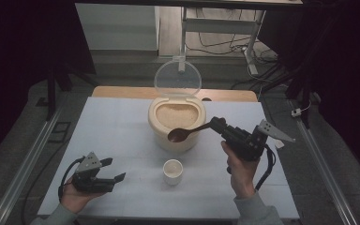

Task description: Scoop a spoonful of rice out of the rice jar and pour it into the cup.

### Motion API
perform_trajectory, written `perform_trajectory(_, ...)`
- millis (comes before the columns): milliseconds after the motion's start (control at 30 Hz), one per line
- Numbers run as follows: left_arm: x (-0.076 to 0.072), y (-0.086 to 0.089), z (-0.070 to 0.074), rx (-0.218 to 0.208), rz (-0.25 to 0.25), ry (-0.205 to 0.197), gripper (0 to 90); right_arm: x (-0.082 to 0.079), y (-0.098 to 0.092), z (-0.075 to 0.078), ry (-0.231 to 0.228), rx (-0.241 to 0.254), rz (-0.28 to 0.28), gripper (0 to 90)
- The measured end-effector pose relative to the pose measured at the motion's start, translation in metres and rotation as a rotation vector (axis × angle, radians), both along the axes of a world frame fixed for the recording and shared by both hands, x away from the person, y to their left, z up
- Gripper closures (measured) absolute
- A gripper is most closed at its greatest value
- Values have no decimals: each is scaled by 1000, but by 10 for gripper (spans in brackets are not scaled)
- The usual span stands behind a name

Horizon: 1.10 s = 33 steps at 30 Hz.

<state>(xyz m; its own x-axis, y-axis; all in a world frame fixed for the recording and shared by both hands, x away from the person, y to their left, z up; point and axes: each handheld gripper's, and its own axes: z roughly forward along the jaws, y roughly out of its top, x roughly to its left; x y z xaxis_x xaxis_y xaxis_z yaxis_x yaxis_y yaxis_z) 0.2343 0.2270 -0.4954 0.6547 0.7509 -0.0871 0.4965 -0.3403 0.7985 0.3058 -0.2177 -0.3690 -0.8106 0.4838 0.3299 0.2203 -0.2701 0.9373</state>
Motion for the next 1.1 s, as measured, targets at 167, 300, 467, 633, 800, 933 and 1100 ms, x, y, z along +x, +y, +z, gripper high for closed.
perform_trajectory(167,1,0,-1,-1,-1,12,230,17,-1,11,4,5,-53,836)
perform_trajectory(300,1,0,-1,0,-4,13,230,32,-1,13,17,5,-102,836)
perform_trajectory(467,2,-1,-3,6,-8,27,230,47,3,12,24,-53,-158,836)
perform_trajectory(633,2,-1,-3,9,-11,26,230,65,9,5,44,-127,-232,835)
perform_trajectory(800,2,-2,-4,8,-13,33,230,71,12,4,29,-178,-278,836)
perform_trajectory(933,2,-3,-6,11,-19,43,228,73,16,5,7,-227,-311,835)
perform_trajectory(1100,3,-3,-6,8,-22,48,227,74,25,4,-27,-327,-348,835)
